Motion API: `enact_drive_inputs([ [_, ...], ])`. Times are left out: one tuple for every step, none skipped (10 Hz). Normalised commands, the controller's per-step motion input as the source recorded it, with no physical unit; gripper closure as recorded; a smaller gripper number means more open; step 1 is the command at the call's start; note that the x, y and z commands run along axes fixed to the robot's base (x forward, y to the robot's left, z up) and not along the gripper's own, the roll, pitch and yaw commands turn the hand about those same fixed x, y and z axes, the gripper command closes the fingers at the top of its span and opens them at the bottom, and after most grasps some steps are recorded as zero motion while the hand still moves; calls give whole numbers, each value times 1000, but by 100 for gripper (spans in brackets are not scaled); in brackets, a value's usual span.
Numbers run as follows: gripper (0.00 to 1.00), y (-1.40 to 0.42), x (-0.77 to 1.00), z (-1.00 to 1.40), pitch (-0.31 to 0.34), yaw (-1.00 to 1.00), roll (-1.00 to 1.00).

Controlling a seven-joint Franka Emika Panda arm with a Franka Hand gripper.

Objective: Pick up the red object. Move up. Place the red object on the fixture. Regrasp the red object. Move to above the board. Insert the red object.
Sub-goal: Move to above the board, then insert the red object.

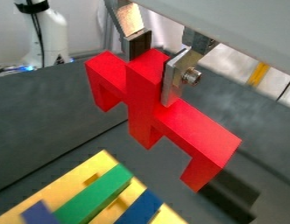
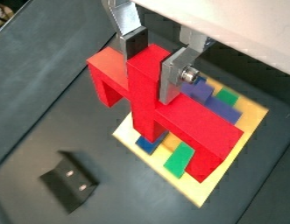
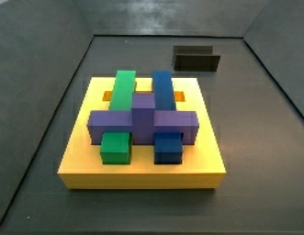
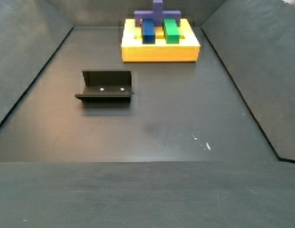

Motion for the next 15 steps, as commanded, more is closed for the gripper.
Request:
enact_drive_inputs([
  [100, 30, -32, 14, 9, 65, -1000],
  [100, 37, -39, 11, -14, 56, -1000],
  [100, 40, -44, -13, -37, 33, -696],
  [100, 34, -40, 3, -37, 16, -486],
  [100, 14, -30, -2, -30, 6, -280],
  [100, 14, 0, 0, 0, 0, -10],
  [100, 169, 49, -109, 0, 0, 0],
  [100, 246, 0, -569, -69, 0, -19],
  [100, 389, -109, -746, -147, 0, -167],
  [100, 380, -91, -729, -147, 0, -184],
  [100, 374, -46, -706, -151, 0, -196],
  [100, 300, -23, -720, -140, 0, -190],
  [100, 0, -37, -783, -190, 0, -6],
  [100, -223, 0, -714, -170, 0, 126],
  [100, -226, -89, -780, -204, 3, 159],
])
